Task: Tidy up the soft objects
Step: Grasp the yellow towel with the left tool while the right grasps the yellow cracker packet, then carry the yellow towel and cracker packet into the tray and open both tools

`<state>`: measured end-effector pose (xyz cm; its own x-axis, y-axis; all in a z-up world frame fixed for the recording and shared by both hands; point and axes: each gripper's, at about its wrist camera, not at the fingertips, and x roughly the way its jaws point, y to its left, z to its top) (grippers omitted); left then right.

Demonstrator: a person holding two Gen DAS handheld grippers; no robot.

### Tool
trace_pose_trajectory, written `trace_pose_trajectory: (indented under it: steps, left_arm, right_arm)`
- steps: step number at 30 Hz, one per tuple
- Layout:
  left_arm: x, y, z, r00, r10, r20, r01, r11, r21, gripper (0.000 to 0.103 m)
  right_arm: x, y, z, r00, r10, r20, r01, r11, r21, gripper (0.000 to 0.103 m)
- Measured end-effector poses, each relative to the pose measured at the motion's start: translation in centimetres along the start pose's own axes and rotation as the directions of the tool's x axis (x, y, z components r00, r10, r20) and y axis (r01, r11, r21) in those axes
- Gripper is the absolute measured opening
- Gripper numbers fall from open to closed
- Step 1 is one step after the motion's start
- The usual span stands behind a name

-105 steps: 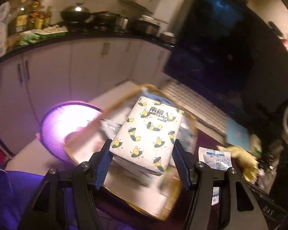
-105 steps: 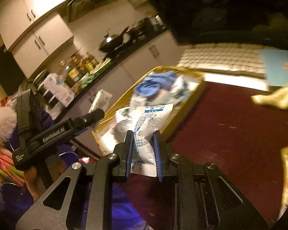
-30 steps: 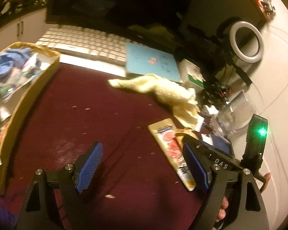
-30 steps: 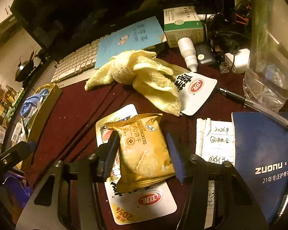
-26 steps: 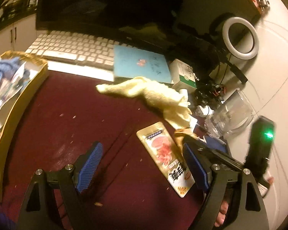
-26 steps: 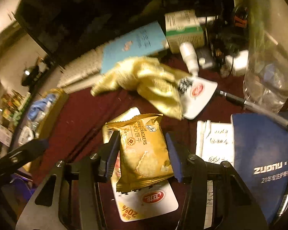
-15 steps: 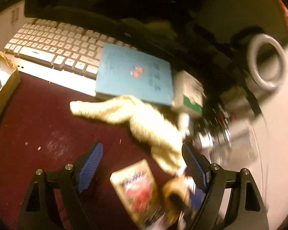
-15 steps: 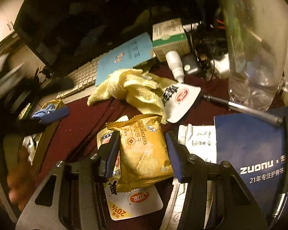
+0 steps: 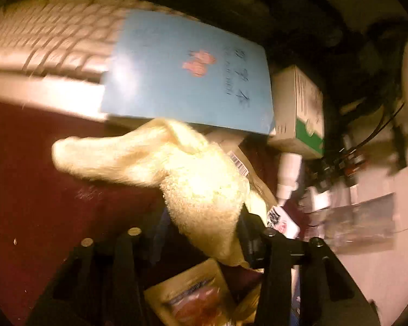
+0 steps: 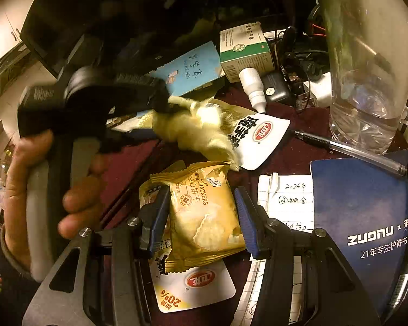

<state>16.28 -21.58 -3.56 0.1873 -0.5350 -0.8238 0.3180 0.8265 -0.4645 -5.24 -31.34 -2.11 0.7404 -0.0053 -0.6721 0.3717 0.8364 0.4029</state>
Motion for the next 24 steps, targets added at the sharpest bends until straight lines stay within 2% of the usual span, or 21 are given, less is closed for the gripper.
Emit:
trace_pose_trajectory:
  steps: [3, 5, 8, 11, 14, 17, 20, 24]
  left_arm:
    - [-4.0, 2.5, -1.5, 0.996, -0.016, 0.082, 0.019, 0.999, -0.034, 0.042]
    - [-7.5, 4.2, -3.2, 0.988, -0.063, 0.139, 0.07, 0.996, -0.047, 0.042]
    - [-12.2, 6.6, -6.3, 0.967, -0.076, 0.243, 0.09, 0.995, -0.047, 0.042]
    - [-15.1, 8.5, -9.0, 0.938, -0.113, 0.327, 0.132, 0.991, -0.035, 0.043]
    - [-16.3, 9.6, -10.7, 0.922, -0.147, 0.358, 0.165, 0.986, -0.019, 0.043]
    - [-19.1, 10.3, -11.8, 0.904, -0.13, 0.408, 0.144, 0.99, -0.003, 0.043]
    - [-23.3, 11.9, -12.1, 0.87, -0.13, 0.476, 0.146, 0.989, 0.003, 0.043]
    - [-27.7, 14.6, -11.5, 0.83, -0.062, 0.554, 0.093, 0.995, -0.028, 0.043]
  right_arm:
    - [-0.4, 0.1, -0.1, 1.0, 0.017, 0.016, -0.017, 1.0, -0.007, 0.048]
    - [-0.6, 0.1, 0.0, 0.999, 0.024, 0.026, -0.024, 1.0, -0.007, 0.048]
    - [-1.5, 0.0, 0.0, 0.998, 0.041, 0.054, -0.042, 0.999, 0.011, 0.048]
    - [-2.0, 1.0, 0.1, 0.992, 0.11, 0.063, -0.111, 0.994, 0.009, 0.048]
    - [-2.4, 3.4, 0.1, 0.981, 0.18, 0.077, -0.178, 0.984, -0.033, 0.048]
    - [-2.3, 6.3, 0.2, 0.969, 0.239, 0.057, -0.234, 0.968, -0.085, 0.048]
    - [-1.6, 10.2, 0.4, 0.953, 0.304, 0.007, -0.3, 0.944, -0.138, 0.048]
    - [0.3, 15.8, 1.1, 0.935, 0.349, -0.06, -0.353, 0.914, -0.197, 0.048]
